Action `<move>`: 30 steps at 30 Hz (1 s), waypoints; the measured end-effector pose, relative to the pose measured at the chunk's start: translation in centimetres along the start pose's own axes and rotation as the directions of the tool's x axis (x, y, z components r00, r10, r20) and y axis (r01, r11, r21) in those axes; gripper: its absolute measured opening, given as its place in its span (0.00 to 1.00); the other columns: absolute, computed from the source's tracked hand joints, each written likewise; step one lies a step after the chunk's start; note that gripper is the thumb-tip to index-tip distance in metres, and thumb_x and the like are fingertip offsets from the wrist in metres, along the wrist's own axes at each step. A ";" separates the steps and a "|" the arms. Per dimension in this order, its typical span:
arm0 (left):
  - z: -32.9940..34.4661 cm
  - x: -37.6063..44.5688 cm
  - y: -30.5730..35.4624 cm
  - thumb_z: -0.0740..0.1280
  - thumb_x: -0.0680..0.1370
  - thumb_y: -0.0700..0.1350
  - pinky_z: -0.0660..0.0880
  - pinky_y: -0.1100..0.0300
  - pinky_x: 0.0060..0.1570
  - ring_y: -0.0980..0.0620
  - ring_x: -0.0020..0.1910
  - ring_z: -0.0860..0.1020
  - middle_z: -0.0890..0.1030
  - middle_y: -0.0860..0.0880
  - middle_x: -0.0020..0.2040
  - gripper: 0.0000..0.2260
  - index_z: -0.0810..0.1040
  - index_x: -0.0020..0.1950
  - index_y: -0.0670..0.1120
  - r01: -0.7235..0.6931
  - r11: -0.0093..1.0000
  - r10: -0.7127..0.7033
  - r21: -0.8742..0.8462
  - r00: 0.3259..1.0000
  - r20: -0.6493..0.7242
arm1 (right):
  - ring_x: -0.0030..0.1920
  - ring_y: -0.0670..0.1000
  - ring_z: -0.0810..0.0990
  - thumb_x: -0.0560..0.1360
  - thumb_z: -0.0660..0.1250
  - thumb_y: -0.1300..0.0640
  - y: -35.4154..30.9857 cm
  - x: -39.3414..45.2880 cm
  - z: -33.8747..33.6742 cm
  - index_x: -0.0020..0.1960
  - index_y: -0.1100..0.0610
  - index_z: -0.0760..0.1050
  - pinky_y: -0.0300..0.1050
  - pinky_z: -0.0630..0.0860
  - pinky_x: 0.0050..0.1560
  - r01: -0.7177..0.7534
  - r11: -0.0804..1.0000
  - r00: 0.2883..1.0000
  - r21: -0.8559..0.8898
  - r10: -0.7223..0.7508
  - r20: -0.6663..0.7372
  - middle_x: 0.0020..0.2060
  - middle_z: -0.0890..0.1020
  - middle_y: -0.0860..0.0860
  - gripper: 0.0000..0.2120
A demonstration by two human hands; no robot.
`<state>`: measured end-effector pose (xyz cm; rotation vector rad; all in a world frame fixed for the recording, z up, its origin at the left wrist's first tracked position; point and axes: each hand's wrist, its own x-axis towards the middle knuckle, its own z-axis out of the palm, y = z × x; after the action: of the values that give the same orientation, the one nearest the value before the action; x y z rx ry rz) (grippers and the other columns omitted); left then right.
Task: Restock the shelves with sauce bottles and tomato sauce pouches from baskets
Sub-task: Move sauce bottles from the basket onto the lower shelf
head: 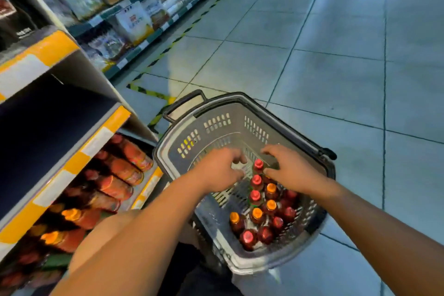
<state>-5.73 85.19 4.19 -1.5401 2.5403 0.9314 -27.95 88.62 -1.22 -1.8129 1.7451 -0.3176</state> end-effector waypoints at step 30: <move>16.8 10.5 -5.7 0.69 0.77 0.40 0.78 0.48 0.58 0.41 0.61 0.79 0.81 0.43 0.62 0.20 0.75 0.69 0.49 0.175 0.984 -0.169 0.023 0.890 0.423 | 0.52 0.54 0.78 0.77 0.68 0.53 6.6 10.9 10.5 0.61 0.42 0.77 0.53 0.79 0.58 -0.120 0.958 0.921 -0.260 0.206 0.332 0.53 0.75 0.50 0.13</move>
<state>-11.03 83.37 -15.62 -1.3549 2.0648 1.1190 -26.40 80.99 -15.80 -1.7338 1.7098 0.2859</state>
